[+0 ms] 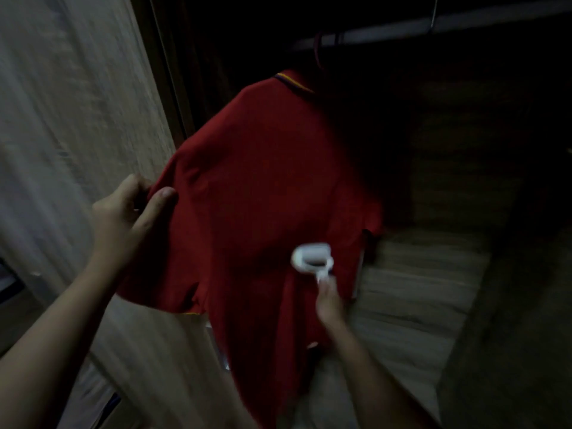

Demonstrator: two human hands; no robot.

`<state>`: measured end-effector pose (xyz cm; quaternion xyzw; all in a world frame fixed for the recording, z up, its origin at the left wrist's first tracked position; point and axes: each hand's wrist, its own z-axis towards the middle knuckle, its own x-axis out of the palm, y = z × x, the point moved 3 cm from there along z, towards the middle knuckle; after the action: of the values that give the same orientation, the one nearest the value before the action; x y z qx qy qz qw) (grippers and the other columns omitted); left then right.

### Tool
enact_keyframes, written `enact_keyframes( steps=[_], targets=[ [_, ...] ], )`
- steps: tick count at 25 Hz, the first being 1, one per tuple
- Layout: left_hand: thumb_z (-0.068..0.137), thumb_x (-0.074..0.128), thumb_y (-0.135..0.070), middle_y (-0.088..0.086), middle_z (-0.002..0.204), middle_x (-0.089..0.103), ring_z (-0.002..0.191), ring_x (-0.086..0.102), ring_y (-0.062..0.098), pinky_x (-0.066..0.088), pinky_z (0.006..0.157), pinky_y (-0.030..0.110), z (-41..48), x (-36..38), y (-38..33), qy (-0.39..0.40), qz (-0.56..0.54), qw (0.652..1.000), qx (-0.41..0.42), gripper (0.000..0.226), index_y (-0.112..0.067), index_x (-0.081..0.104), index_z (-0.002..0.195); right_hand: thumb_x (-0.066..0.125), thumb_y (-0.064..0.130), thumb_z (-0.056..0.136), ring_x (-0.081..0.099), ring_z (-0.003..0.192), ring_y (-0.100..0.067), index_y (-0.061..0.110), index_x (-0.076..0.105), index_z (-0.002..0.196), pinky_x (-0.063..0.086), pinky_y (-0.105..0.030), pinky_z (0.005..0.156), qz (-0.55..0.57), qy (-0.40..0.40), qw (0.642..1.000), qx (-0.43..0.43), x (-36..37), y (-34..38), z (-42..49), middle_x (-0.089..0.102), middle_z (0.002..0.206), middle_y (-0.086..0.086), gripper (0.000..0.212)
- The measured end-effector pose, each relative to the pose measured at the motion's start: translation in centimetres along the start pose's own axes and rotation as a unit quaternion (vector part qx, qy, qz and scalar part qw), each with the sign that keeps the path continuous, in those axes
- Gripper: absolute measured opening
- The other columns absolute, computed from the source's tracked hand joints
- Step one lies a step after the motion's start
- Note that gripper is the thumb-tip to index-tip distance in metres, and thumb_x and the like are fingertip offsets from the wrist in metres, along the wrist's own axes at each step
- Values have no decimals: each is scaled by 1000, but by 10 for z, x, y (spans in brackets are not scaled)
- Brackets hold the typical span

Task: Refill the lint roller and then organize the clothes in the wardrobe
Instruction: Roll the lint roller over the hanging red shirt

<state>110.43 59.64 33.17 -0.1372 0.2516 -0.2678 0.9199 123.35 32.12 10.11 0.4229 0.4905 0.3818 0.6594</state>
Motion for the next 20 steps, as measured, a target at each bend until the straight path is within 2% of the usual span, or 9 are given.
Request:
enact_keyframes(
  steps=[2, 4, 6, 7, 9, 11, 14, 17, 20],
  targets=[
    [85, 51, -53, 24, 62, 49, 54, 41, 21, 33, 52, 34, 0, -1, 4, -23, 3, 1000, -4, 56, 1, 48, 74, 28, 27, 101, 58, 99, -37, 2, 48, 117, 36, -32, 76, 20, -47, 998, -24, -28, 43, 39, 56, 96, -16, 36],
    [85, 52, -51, 23, 62, 50, 51, 39, 7, 31, 51, 25, 0, -1, 4, -20, 10, 1000, 6, 51, -2, 49, 74, 28, 28, 101, 57, 97, -37, 3, 47, 118, 38, -35, 77, 42, -69, 996, -35, -48, 74, 74, 58, 99, -22, 36],
    [86, 53, -48, 20, 61, 48, 51, 40, -5, 29, 51, 18, 1, -1, 3, -23, 17, 999, 19, 44, -5, 49, 73, 31, 25, 100, 57, 106, -36, 2, 49, 119, 40, -37, 85, 23, -57, 997, -39, -30, 41, 57, 60, 111, -24, 34],
    [87, 53, -47, 19, 60, 47, 51, 40, -7, 29, 51, 17, 1, -1, 3, -20, 16, 999, 21, 42, -7, 48, 73, 32, 28, 100, 56, 111, -35, 3, 50, 120, 40, -37, 89, 14, -1, 1000, -7, -3, 3, 39, 60, 116, -22, 36],
    [88, 53, -50, 11, 61, 49, 52, 40, -7, 29, 52, 18, 1, -1, 6, -17, 14, 1000, 22, 39, -15, 47, 71, 24, 61, 91, 58, 111, -34, 14, 51, 119, 44, -39, 93, -2, 89, 995, 53, 35, -62, -7, 61, 118, -16, 61],
    [87, 50, -57, -1, 64, 50, 53, 41, -6, 29, 52, 19, 3, -2, 7, -13, 20, 1000, 18, 37, -25, 43, 69, 11, 82, 73, 58, 109, -34, 19, 50, 118, 45, -41, 94, -35, 76, 996, 24, 52, -108, -5, 61, 120, -15, 87],
    [86, 51, -56, -8, 68, 51, 52, 41, -5, 29, 51, 19, 3, -3, 7, -16, 6, 1000, 10, 39, -22, 43, 70, 16, 61, 89, 54, 114, -37, 10, 48, 124, 41, -39, 96, -22, 3, 997, 79, 9, -27, 8, 56, 125, -22, 69],
    [86, 53, -53, -3, 59, 46, 50, 38, -1, 29, 51, 22, 0, -1, 8, -23, -13, 1000, 2, 45, -11, 45, 73, 23, 33, 101, 54, 110, -38, 4, 43, 125, 37, -35, 81, 28, 17, 999, 24, -16, 61, 41, 56, 120, -26, 43],
    [88, 53, -51, -12, 59, 46, 50, 35, -2, 26, 51, 21, 0, -1, 4, -22, -24, 999, 6, 38, -24, 39, 65, 28, 28, 101, 58, 104, -35, 3, 47, 118, 34, -29, 71, 45, 66, 996, -25, 5, 63, -3, 60, 112, -24, 36]
  ],
)
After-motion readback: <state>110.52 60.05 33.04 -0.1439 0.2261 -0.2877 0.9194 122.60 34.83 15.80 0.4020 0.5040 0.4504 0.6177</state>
